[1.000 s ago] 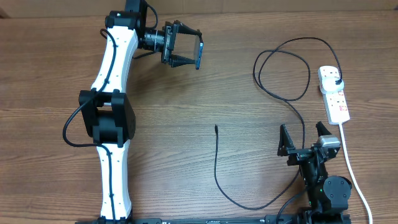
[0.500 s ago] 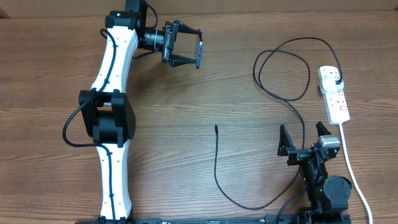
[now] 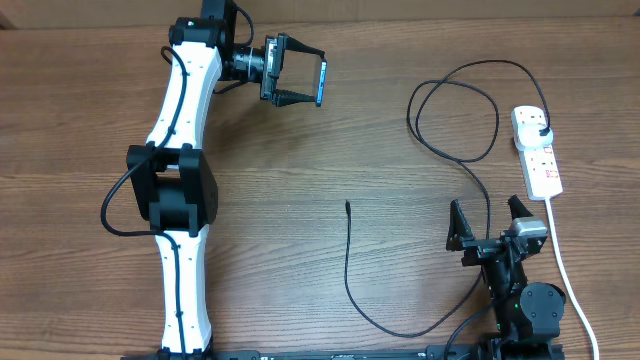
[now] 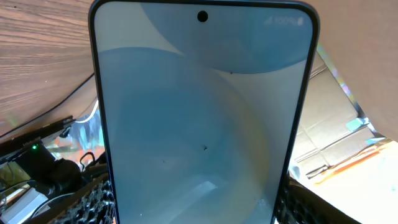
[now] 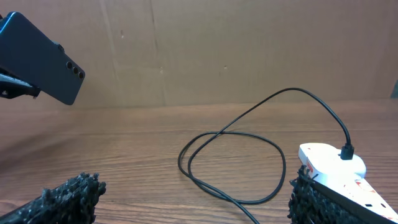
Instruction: Plug charger to phone and switch on socket
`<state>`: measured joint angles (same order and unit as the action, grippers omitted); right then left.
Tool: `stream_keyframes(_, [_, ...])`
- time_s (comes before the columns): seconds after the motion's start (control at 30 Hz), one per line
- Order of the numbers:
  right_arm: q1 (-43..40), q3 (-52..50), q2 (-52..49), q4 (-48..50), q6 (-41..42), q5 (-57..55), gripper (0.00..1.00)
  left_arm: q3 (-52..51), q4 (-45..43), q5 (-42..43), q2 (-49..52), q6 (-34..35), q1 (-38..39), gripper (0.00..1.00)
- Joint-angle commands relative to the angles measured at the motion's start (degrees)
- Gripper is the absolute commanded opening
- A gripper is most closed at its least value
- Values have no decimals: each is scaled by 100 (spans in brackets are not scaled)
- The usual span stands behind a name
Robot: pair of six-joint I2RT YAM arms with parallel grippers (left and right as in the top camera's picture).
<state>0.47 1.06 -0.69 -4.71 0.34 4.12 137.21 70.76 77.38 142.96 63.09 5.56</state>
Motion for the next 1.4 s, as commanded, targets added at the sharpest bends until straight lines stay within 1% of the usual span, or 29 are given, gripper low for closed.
stream_keyframes(0.0, [28,-61,52,26,-20,-4,100,177,17,184,-37,76,26,4])
stream_keyframes(0.7, [28,-61,52,26,-20,-4,100,177,17,162,-37,-9,63,4])
stream_keyframes(1.03, [28,-61,52,26,-20,-4,100,177,22,-7,-37,-9,127,4])
stream_keyframes(1.1, [28,-61,52,26,-20,-4,100,177,26,-125,-35,-48,127,4])
stream_keyframes(1.2, [28,-61,52,26,-20,-4,100,177,114,-446,-35,-297,127,4])
stream_keyframes(1.37, [28,-61,52,26,-20,-4,100,177,647,-1276,-35,-841,127,4])
